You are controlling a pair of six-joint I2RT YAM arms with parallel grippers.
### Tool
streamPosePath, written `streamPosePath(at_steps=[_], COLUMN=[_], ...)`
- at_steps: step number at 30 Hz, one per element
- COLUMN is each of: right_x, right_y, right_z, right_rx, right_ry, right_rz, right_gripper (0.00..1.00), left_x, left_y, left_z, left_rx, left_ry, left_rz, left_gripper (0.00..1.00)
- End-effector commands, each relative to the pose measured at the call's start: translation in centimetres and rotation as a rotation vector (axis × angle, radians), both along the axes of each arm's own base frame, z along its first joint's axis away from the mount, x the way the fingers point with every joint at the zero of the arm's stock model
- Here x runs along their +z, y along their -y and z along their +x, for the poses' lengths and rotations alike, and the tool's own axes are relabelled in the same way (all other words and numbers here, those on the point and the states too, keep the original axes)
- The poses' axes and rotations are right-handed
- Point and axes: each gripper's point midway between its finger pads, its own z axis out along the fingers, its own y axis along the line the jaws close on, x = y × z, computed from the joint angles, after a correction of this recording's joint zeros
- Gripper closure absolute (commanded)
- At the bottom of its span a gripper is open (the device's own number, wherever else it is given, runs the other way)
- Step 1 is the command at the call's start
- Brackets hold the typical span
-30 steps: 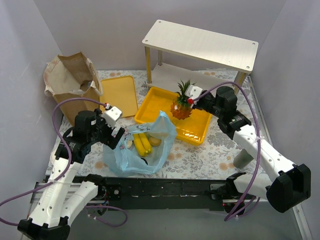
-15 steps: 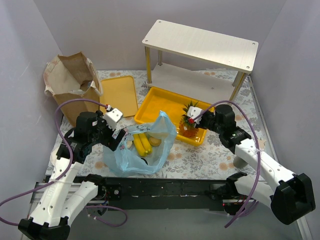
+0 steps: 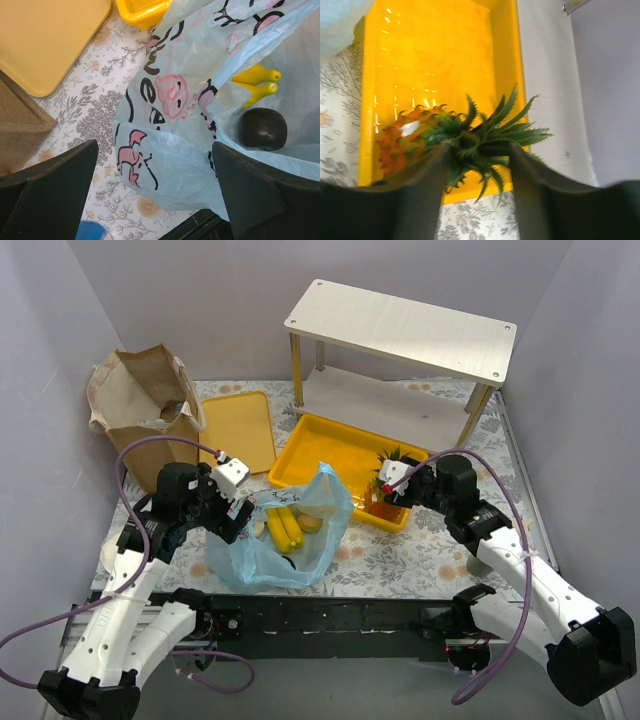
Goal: Untie the knot of the grocery bags and take out the mixed food
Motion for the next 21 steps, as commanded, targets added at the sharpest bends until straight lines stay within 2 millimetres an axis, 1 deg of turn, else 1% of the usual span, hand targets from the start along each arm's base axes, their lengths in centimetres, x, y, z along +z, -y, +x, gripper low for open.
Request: streamPosePath(at_steps=[1, 2, 3, 4, 5, 6, 7, 9, 10, 12, 13, 14, 15, 16, 17, 18, 19, 20, 21], right_x=[8.9, 10.5, 14.1, 15.6, 17.1, 19.0, 19.6, 20.2, 21.4, 22.2, 23.1, 23.2, 22.1, 21.9, 20.9, 20.3, 19.6, 18.5, 17.6], right_y=[-1.3, -1.8, -2.3, -3.0, -3.3, -3.7, -4.0, -4.2, -4.8, -5.9, -7.5, -8.5, -9.8, -11.5, -12.6, -13.4, -14.7, -15.9, -16.7], right_z=[-0.2, -0.5, -0.7, -1.3, -1.5, -1.7, -1.9, -1.7, -2.6, -3.8, -5.5, -6.3, -6.9, -8.7, -9.1, -9.8, -11.7, -12.1, -12.8], right_rx=[0.028, 0.043, 0.068, 0.107, 0.121, 0.134, 0.143, 0.137, 0.187, 0.265, 0.346, 0.392, 0.437, 0.527, 0.562, 0.603, 0.681, 0.723, 0.753], right_ry=[0.103, 0.095, 0.139, 0.132, 0.131, 0.128, 0.126, 0.127, 0.147, 0.157, 0.161, 0.152, 0.114, 0.122, 0.104, 0.101, 0.078, 0.078, 0.066], right_rz=[0.164, 0.216, 0.267, 0.304, 0.333, 0.366, 0.371, 0.365, 0.37, 0.369, 0.38, 0.378, 0.352, 0.33, 0.31, 0.29, 0.271, 0.238, 0.219], right_gripper=[0.31, 0.14, 0.13, 0.13, 0.13, 0.13, 0.13, 0.15, 0.17, 0.26, 0.29, 0.37, 0.4, 0.43, 0.49, 0.53, 0.57, 0.67, 0.71], left_x=[0.9, 0.9, 0.9, 0.9, 0.8, 0.8, 0.9, 1.1, 1.4, 1.5, 1.6, 1.6, 1.7, 1.8, 2.5, 2.8, 3.0, 3.2, 3.8], left_y=[0.8, 0.8, 0.8, 0.8, 0.8, 0.8, 0.8, 0.8, 0.7, 0.5, 0.4, 0.3, 0.2, 0.2, 0.1, 0.1, 0.1, -0.1, -0.2], left_z=[-0.2, -0.2, -0.2, -0.2, -0.2, -0.2, -0.1, -0.2, -0.2, -0.2, -0.3, -0.3, -0.2, -0.1, 0.1, 0.4, 0.7, 0.9, 1.2], left_rx=[-0.036, -0.038, -0.038, -0.033, -0.034, -0.035, -0.032, -0.032, -0.028, -0.022, -0.019, -0.017, -0.014, -0.016, -0.016, -0.017, -0.015, -0.008, -0.001], left_ry=[-0.004, -0.005, -0.005, -0.007, -0.01, -0.01, -0.009, -0.008, -0.006, -0.003, -0.001, 0.003, 0.007, 0.01, 0.029, 0.037, 0.04, 0.043, 0.057], left_rz=[-0.035, -0.037, -0.037, -0.037, -0.037, -0.036, -0.038, -0.038, -0.037, -0.03, -0.026, -0.02, -0.018, -0.014, -0.009, -0.003, 0.004, 0.012, 0.016], left_gripper=[0.02, 0.02, 0.02, 0.02, 0.02, 0.02, 0.02, 0.02, 0.02, 0.02, 0.02, 0.02, 0.02, 0.02, 0.02, 0.02, 0.02, 0.02, 0.02])
